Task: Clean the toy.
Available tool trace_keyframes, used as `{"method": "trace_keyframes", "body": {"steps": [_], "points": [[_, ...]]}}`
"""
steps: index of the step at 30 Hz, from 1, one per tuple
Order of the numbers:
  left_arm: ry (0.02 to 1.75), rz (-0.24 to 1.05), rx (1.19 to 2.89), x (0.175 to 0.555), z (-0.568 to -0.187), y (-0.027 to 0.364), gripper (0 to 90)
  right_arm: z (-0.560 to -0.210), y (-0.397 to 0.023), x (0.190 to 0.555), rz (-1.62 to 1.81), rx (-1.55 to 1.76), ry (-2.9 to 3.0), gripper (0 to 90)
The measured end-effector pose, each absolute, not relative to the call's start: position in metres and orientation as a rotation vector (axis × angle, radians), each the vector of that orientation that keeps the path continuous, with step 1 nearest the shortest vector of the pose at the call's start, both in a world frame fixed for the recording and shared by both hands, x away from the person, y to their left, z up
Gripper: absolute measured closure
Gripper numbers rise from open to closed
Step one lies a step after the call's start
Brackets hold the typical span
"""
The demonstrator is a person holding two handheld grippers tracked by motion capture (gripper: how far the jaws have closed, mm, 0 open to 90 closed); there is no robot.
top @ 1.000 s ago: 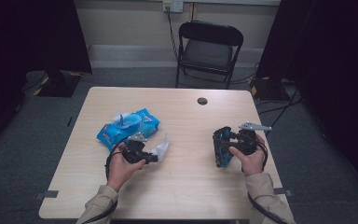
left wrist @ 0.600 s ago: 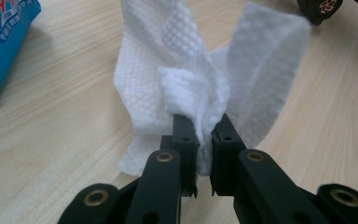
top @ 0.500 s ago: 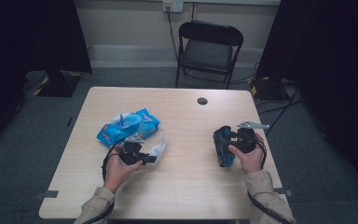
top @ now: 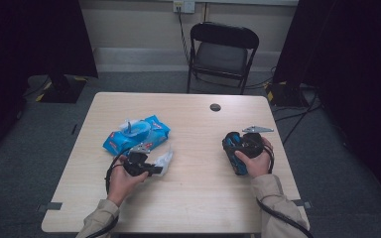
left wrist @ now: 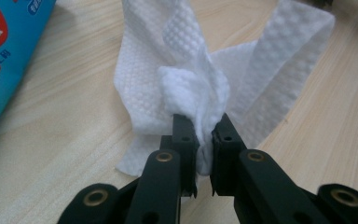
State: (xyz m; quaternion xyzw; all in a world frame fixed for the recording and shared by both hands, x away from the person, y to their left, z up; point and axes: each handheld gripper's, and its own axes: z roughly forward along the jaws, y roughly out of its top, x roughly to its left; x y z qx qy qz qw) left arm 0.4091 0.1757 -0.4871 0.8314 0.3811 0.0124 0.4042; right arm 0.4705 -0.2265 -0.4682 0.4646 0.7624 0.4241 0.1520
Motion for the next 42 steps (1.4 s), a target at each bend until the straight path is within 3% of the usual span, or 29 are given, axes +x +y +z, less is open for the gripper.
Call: {"method": "trace_keyframes", "body": {"steps": [42], "points": [[0.990, 0.044, 2.092, 0.409, -0.491, 0.183, 82.4, -0.490, -0.213, 0.490, 1.112, 1.357, 2.212, 25.1]]}}
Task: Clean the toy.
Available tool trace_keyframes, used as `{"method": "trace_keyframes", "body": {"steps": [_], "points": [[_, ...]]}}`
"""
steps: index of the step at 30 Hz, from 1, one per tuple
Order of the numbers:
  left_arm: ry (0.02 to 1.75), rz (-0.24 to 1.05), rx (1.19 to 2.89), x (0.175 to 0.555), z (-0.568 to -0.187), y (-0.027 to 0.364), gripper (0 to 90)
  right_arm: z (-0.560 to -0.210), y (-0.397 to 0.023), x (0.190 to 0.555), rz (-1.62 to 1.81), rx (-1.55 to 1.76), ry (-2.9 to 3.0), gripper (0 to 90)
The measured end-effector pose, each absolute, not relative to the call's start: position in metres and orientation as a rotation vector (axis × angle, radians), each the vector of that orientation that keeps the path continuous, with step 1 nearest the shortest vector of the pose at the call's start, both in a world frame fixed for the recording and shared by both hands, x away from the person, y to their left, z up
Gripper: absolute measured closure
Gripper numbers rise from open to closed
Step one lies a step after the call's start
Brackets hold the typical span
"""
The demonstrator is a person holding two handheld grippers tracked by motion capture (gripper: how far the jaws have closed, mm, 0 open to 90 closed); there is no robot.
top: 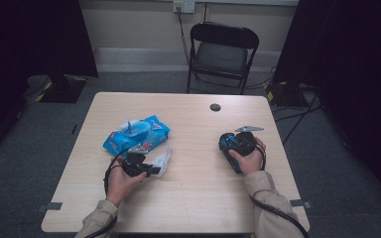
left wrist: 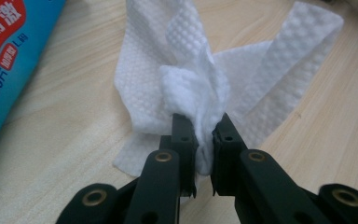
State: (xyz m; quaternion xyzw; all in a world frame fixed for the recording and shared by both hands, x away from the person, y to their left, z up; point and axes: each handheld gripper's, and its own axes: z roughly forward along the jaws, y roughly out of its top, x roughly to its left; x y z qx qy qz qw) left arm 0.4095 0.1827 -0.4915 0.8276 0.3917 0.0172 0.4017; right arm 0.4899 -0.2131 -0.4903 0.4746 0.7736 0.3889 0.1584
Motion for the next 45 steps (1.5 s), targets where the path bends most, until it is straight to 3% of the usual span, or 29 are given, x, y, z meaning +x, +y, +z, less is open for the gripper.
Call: {"method": "trace_keyframes", "body": {"steps": [45], "points": [[1.003, 0.090, 2.083, 0.4117, -0.4892, 0.1830, 82.0, -0.4906, -0.2095, 0.4980, 1.043, 1.327, 2.268, 22.7]]}}
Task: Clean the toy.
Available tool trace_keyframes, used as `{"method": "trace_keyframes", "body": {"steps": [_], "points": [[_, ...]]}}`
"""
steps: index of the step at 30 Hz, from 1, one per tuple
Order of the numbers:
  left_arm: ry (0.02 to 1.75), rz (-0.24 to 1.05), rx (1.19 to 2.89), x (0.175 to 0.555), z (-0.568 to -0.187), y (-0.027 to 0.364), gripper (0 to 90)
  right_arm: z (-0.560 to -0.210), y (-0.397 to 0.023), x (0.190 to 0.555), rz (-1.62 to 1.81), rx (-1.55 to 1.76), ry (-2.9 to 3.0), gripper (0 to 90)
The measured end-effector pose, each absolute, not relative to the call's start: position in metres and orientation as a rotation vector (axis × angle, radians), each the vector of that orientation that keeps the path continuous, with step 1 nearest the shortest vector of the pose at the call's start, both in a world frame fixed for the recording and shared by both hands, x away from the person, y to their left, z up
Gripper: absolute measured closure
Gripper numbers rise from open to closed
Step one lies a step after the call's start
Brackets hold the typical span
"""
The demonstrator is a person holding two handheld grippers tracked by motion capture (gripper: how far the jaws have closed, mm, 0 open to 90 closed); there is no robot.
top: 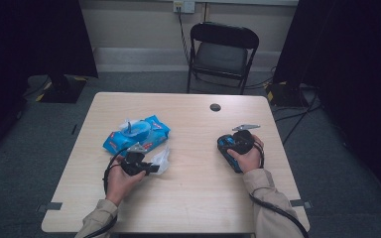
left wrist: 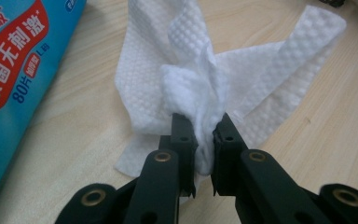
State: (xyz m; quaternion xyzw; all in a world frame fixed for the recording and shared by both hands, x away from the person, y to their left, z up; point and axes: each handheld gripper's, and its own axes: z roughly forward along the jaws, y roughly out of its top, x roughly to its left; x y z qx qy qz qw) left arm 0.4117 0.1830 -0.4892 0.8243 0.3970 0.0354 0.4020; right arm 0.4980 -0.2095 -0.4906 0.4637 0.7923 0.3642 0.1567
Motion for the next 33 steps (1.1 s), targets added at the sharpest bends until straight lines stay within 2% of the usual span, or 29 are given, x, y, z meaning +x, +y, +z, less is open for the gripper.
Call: {"method": "trace_keyframes", "body": {"steps": [33], "points": [[1.021, 0.148, 2.095, 0.441, -0.488, 0.158, 78.6, -0.472, -0.221, 0.484, 1.106, 1.314, 2.263, 20.7]]}}
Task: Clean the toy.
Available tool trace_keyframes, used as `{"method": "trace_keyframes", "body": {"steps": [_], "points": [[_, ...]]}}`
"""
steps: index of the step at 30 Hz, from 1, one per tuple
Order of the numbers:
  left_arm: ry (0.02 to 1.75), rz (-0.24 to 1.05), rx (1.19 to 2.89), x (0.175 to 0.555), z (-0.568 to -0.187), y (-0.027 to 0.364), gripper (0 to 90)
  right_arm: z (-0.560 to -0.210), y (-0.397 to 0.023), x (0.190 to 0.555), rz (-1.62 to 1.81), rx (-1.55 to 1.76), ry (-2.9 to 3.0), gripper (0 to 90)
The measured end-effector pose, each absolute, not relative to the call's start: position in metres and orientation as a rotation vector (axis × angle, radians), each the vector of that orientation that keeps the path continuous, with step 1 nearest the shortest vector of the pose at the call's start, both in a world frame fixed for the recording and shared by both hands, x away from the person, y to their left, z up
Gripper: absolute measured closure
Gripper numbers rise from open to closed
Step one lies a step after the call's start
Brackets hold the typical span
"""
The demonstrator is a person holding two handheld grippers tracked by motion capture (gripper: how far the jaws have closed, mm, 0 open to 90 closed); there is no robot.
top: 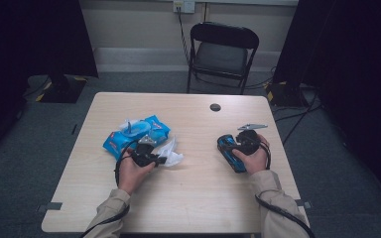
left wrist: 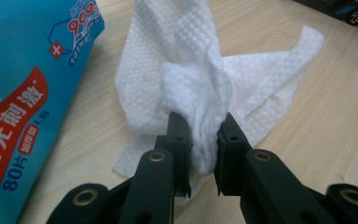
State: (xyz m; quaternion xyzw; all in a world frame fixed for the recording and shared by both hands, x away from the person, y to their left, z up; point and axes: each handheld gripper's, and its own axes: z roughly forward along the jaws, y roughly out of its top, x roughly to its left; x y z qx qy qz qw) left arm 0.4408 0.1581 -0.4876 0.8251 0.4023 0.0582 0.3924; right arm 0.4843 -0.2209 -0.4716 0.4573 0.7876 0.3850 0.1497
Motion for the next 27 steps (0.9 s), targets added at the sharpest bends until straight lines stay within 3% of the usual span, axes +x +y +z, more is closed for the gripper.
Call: {"method": "trace_keyframes", "body": {"steps": [4, 9, 15, 17, 27], "points": [[1.031, 0.146, 2.094, 0.444, -0.488, 0.157, 78.5, -0.471, -0.222, 0.484, 1.109, 1.306, 2.268, 20.6], [1.025, 0.150, 2.092, 0.446, -0.488, 0.156, 72.1, -0.470, -0.222, 0.484, 1.109, 1.300, 2.269, 20.2], [1.041, 0.170, 2.049, 0.444, -0.487, 0.154, 49.7, -0.470, -0.221, 0.483, 1.105, 1.289, 2.292, 18.5], [1.031, 0.171, 2.051, 0.443, -0.484, 0.153, 49.3, -0.469, -0.221, 0.482, 1.110, 1.284, 2.295, 18.2], [1.001, 0.201, 2.066, 0.441, -0.476, 0.149, 29.8, -0.467, -0.224, 0.478, 1.141, 1.270, 2.305, 16.8]]}}
